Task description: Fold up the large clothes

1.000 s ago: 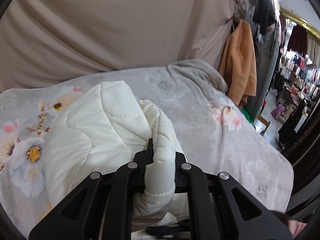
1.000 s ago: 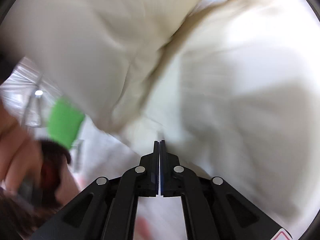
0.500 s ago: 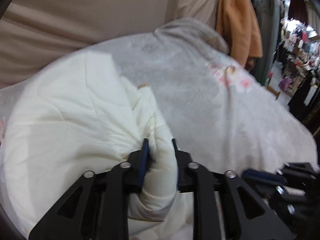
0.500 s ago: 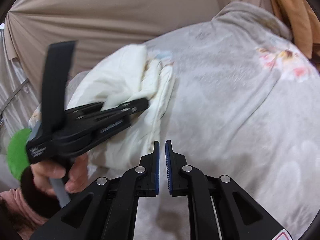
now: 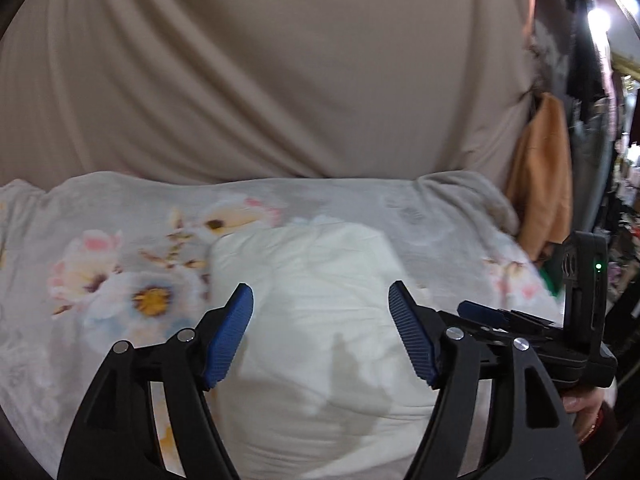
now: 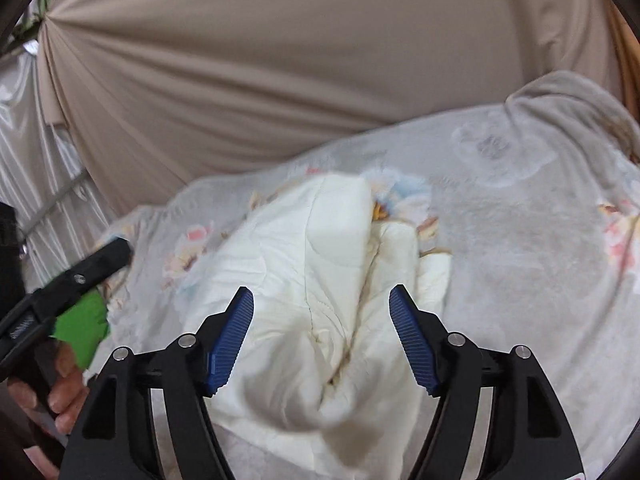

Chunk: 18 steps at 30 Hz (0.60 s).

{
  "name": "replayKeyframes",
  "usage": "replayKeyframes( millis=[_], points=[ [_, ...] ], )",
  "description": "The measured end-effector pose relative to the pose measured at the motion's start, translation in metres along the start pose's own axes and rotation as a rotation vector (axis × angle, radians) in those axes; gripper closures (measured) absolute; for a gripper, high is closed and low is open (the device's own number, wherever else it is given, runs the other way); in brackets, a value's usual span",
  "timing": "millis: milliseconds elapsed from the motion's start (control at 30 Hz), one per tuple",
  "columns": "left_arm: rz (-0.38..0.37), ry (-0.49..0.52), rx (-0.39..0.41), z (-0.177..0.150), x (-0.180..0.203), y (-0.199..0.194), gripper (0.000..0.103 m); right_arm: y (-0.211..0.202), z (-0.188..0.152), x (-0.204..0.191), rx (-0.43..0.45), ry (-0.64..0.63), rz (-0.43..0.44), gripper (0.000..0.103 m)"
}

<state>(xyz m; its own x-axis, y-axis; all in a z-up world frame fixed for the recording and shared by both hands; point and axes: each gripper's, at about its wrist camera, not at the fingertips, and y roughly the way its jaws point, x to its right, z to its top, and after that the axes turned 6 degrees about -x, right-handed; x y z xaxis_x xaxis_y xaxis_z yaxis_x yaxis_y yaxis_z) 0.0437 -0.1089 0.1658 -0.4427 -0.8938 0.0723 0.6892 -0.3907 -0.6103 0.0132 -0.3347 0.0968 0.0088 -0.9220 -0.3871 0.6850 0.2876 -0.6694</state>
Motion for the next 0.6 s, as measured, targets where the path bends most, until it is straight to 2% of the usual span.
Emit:
replayKeyframes(
  millis=[33,67,100,167,233,300,333,367,400,433,500,600],
  points=[
    [0.008,-0.003,-0.016,-0.002,-0.004,0.006,0.035,0.012,0.001,0.000,-0.040,0.004,-0.005,0.048],
    [0.000,-0.011,-0.036,-0.005,-0.007,0.011,0.035,0.021,-0.001,-0.002,-0.074,0.004,0.030,0.080],
    [-0.013,-0.019,-0.051,-0.007,-0.011,0.014,0.035,0.024,-0.005,0.000,-0.086,0.011,0.068,0.085],
    [-0.023,-0.016,-0.060,-0.011,-0.012,0.018,0.035,0.010,-0.014,-0.002,-0.032,-0.014,0.074,0.095],
    [-0.044,-0.003,-0.069,-0.017,-0.011,0.020,0.035,-0.017,-0.027,-0.003,0.031,-0.025,0.073,0.102],
    [-0.061,0.007,-0.096,-0.025,-0.007,0.029,0.036,-0.036,-0.044,0.006,0.072,-0.008,0.026,0.103],
    [-0.073,0.017,-0.128,-0.031,-0.003,0.038,0.039,-0.038,-0.053,0.014,0.074,0.007,-0.007,0.103],
    [-0.087,0.021,-0.164,-0.038,0.000,0.047,0.044,-0.033,-0.060,0.025,0.050,0.033,-0.014,0.103],
    [-0.102,0.019,-0.204,-0.046,0.003,0.059,0.045,-0.022,-0.069,0.039,0.011,0.079,-0.011,0.103],
    [-0.096,0.032,-0.214,-0.056,0.009,0.069,0.044,-0.009,-0.076,0.049,-0.024,0.109,-0.006,0.103],
    [-0.021,0.096,-0.191,-0.069,0.024,0.074,0.044,0.013,-0.087,0.058,-0.067,0.126,-0.018,0.103],
    [0.045,0.139,-0.168,-0.081,0.037,0.078,0.044,0.017,-0.089,0.048,-0.077,0.074,-0.094,0.103]
  ],
)
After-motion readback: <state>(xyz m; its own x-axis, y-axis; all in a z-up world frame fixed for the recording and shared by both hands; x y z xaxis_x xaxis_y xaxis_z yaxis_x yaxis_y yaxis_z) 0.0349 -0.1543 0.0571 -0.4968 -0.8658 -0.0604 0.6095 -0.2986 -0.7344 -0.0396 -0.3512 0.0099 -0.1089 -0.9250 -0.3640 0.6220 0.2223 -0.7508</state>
